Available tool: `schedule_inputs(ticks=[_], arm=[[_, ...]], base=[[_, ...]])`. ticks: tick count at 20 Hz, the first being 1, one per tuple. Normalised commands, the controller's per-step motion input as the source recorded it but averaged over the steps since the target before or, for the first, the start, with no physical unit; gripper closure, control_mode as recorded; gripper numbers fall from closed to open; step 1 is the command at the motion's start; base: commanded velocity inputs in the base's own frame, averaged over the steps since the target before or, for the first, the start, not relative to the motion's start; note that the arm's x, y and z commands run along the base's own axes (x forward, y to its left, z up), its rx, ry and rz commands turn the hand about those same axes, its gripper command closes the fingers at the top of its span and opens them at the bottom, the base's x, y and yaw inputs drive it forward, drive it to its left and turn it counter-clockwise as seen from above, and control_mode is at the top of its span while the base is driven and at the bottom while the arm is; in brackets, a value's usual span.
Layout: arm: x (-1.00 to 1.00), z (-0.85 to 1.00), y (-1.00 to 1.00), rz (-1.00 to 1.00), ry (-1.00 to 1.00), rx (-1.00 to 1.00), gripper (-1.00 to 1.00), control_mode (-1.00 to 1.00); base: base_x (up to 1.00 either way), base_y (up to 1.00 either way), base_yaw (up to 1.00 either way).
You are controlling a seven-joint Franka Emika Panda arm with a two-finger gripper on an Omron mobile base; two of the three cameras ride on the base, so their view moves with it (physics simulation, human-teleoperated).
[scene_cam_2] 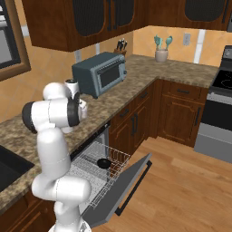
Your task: Pick up the cup and bowl from the counter, place them in the dishwasher, and close the dishwasher door.
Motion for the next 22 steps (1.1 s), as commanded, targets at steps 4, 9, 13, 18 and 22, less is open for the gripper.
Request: schedule_inputs(ticks=[4,9,13,18,22], arm=[[0.04,-0.27,0.29,0.0,-0.02,0.0,-1.0,-1.0],[0.07,-0.22,0.07,0.0,0.0,0.0,-1.0,-1.0],[-0.02,-0.28,0.0,0.0,0.0,0.0,-1.0,-1.0],[-0.46,-0.31,0.0,0.0,0.0,0.0,1.0,-1.0],[-0.49,-0.07,-0.03,0.0,0.0,0.0,1.0,-1.0]], base=[[0.0,0.0,0.0],[0.0,0.0,0.0],[0.0,0.0,0.0],[0.0,0.0,0.0],[0.0,0.0,0.0]])
